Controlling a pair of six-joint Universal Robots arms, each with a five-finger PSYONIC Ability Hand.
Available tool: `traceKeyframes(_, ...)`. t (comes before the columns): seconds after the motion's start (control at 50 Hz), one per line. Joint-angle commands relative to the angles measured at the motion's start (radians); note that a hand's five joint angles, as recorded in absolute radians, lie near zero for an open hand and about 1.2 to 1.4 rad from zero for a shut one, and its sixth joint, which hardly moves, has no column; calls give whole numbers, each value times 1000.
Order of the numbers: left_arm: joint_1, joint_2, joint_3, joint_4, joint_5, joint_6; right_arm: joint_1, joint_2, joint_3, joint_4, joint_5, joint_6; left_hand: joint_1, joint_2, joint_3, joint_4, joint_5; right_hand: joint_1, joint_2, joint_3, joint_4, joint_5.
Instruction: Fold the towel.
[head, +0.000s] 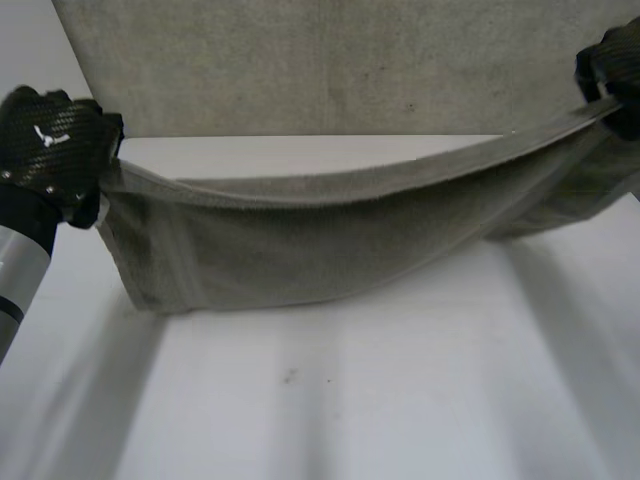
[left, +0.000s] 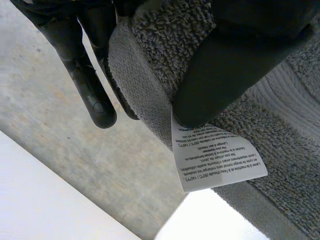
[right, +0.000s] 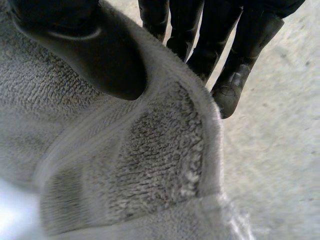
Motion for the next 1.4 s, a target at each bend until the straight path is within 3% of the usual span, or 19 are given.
traceKeyframes(0.02,2,11,17,-25,1,-13,-5,-46,-74,111,-2,-47,193,177,178,177,197,55,63,61,54,51)
traceKeyframes(0.14,7,-51,5,-27,6,-16,8,-16,-70,176,0,-117,193,177,178,177,197,55,63,61,54,51)
traceKeyframes(0.22,11,-196,41,-19,42,-24,51,123,-99,181,29,-171,193,177,178,177,197,55,63,61,54,51)
traceKeyframes(0.34,19,-413,218,-27,44,-29,166,373,-319,178,158,-192,193,177,178,177,197,55,63,61,54,51)
traceKeyframes(0.46,19,-580,466,-28,32,-38,213,517,-547,167,205,-185,193,177,178,177,197,55,63,61,54,51)
traceKeyframes(0.56,17,-647,682,-22,26,-114,241,663,-916,40,225,-146,193,177,178,177,197,55,63,61,54,51)
traceKeyframes(0.68,17,-664,931,-18,1,-309,250,674,-1053,-121,239,-68,193,177,178,177,197,55,63,61,54,51)
traceKeyframes(0.72,17,-664,965,-18,-13,-357,250,645,-1042,-187,238,-21,193,177,178,177,197,55,63,61,54,51)
traceKeyframes(0.84,19,-664,973,-19,-33,-455,249,596,-967,-172,233,13,193,177,178,177,197,55,63,61,54,51)
traceKeyframes(1.0,37,-663,757,-4,-20,-454,235,514,-640,-112,156,10,193,177,178,177,197,55,63,61,54,51)
traceKeyframes(1.1,47,-667,588,60,-14,-454,216,488,-322,-144,51,-5,193,177,178,177,197,55,63,61,54,51)
traceKeyframes(1.28,69,-696,307,235,81,-447,203,493,-2,-284,37,-125,193,177,178,177,197,55,63,61,54,51)
traceKeyframes(1.4,97,-673,219,222,96,-437,157,452,119,-291,38,-189,193,177,178,177,197,55,63,61,54,51)
